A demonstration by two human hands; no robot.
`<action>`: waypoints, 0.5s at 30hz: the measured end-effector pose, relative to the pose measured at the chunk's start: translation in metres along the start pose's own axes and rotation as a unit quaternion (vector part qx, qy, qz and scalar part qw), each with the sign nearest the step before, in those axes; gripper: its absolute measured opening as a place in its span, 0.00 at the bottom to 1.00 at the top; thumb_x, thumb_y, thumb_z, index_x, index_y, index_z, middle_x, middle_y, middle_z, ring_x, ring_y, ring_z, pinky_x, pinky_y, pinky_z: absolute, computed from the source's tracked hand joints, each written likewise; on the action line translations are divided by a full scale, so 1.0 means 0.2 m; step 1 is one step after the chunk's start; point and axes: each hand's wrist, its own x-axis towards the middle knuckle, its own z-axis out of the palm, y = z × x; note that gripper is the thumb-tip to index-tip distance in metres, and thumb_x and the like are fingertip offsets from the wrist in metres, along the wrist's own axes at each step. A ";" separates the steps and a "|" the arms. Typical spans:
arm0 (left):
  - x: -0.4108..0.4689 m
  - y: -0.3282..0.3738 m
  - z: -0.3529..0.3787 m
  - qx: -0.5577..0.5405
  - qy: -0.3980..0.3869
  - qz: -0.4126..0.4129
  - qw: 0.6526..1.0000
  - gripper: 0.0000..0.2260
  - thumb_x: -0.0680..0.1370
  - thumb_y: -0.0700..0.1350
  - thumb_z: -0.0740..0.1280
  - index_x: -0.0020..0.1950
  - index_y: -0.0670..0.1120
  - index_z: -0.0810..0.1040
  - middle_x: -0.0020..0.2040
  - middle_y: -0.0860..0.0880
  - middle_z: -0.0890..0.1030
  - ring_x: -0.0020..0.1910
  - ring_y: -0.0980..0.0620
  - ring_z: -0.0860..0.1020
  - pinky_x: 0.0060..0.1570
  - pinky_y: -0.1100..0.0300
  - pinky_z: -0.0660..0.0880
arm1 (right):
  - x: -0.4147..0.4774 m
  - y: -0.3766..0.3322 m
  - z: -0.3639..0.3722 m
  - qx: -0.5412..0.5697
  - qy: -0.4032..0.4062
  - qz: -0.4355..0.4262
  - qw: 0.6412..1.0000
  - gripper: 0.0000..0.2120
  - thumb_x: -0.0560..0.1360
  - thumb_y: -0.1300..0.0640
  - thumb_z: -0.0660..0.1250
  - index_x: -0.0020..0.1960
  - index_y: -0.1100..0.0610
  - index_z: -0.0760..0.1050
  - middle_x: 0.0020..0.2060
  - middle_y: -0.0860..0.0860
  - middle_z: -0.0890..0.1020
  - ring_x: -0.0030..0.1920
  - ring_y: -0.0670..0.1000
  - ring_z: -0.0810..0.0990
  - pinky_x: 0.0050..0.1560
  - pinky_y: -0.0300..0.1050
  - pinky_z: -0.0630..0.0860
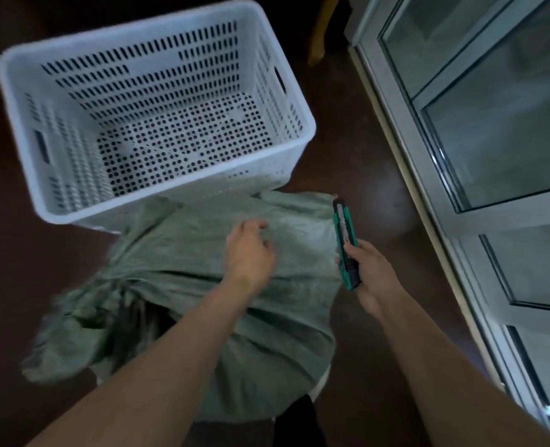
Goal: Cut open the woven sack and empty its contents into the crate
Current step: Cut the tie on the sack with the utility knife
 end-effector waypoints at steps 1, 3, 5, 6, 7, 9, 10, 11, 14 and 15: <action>0.01 0.04 0.11 0.000 0.001 0.007 1.000 0.17 0.77 0.39 0.62 0.66 0.43 0.71 0.67 0.42 0.70 0.67 0.44 0.67 0.66 0.59 0.61 | 0.07 0.03 -0.09 -0.010 0.012 0.008 1.000 0.08 0.80 0.61 0.59 0.56 0.59 0.74 0.39 0.52 0.78 0.35 0.50 0.76 0.32 0.42 0.72; 0.03 0.10 0.31 -0.001 -0.002 0.027 1.000 0.17 0.77 0.39 0.62 0.66 0.43 0.71 0.67 0.42 0.70 0.66 0.44 0.68 0.65 0.60 0.61 | 0.21 0.07 -0.25 -0.025 0.030 0.021 0.999 0.09 0.80 0.61 0.59 0.58 0.58 0.74 0.38 0.52 0.77 0.35 0.50 0.75 0.32 0.43 0.70; 0.05 0.16 0.48 0.008 -0.006 0.042 0.999 0.17 0.77 0.39 0.61 0.67 0.44 0.71 0.67 0.43 0.70 0.67 0.45 0.67 0.64 0.61 0.59 | 0.34 0.12 -0.37 -0.036 0.041 0.035 0.998 0.08 0.80 0.62 0.58 0.58 0.58 0.73 0.38 0.52 0.76 0.35 0.50 0.75 0.33 0.43 0.69; 0.05 0.17 0.55 0.010 -0.005 0.049 0.999 0.17 0.78 0.39 0.61 0.67 0.44 0.70 0.67 0.43 0.70 0.67 0.45 0.66 0.64 0.62 0.59 | 0.39 0.15 -0.42 -0.039 0.044 0.042 0.997 0.09 0.80 0.62 0.58 0.58 0.58 0.73 0.39 0.52 0.77 0.36 0.50 0.75 0.34 0.44 0.70; 0.05 0.19 0.63 0.011 -0.005 0.055 0.998 0.17 0.78 0.39 0.60 0.67 0.44 0.70 0.67 0.43 0.70 0.67 0.46 0.66 0.64 0.63 0.59 | 0.44 0.17 -0.47 -0.039 0.049 0.048 0.997 0.10 0.80 0.63 0.57 0.59 0.58 0.72 0.41 0.53 0.77 0.38 0.51 0.75 0.35 0.44 0.70; 0.04 0.21 0.77 0.009 -0.016 0.061 0.998 0.17 0.78 0.39 0.59 0.67 0.45 0.70 0.67 0.45 0.69 0.67 0.47 0.66 0.66 0.62 0.60 | 0.53 0.23 -0.55 -0.043 0.062 0.060 0.995 0.13 0.79 0.65 0.56 0.60 0.57 0.73 0.44 0.54 0.78 0.39 0.52 0.76 0.36 0.45 0.71; 0.03 0.20 0.84 0.015 -0.023 0.073 0.997 0.17 0.79 0.39 0.59 0.68 0.45 0.69 0.67 0.46 0.69 0.67 0.48 0.65 0.66 0.61 0.60 | 0.57 0.26 -0.59 -0.045 0.067 0.064 0.995 0.14 0.79 0.67 0.55 0.60 0.57 0.73 0.44 0.56 0.78 0.39 0.53 0.76 0.36 0.45 0.72; 0.04 0.19 0.91 0.035 -0.032 0.093 0.995 0.18 0.79 0.41 0.59 0.69 0.45 0.68 0.69 0.46 0.68 0.68 0.47 0.65 0.68 0.59 0.60 | 0.62 0.30 -0.62 -0.044 0.070 0.065 0.994 0.15 0.78 0.68 0.55 0.59 0.58 0.74 0.44 0.57 0.78 0.38 0.54 0.77 0.35 0.45 0.72; 0.07 0.03 1.08 0.200 -0.127 0.094 0.967 0.31 0.76 0.58 0.62 0.75 0.52 0.55 0.76 0.48 0.56 0.75 0.43 0.54 0.72 0.45 0.53 | 0.80 0.41 -0.70 -0.034 0.089 0.062 0.993 0.16 0.77 0.69 0.55 0.61 0.61 0.75 0.48 0.61 0.80 0.42 0.57 0.78 0.39 0.47 0.76; 0.08 -0.05 1.12 0.276 -0.169 0.075 0.943 0.37 0.73 0.64 0.62 0.76 0.55 0.48 0.77 0.48 0.50 0.76 0.42 0.49 0.71 0.41 0.49 | 0.87 0.45 -0.72 -0.031 0.097 0.062 0.993 0.16 0.77 0.69 0.55 0.60 0.61 0.75 0.48 0.60 0.80 0.42 0.57 0.79 0.40 0.47 0.76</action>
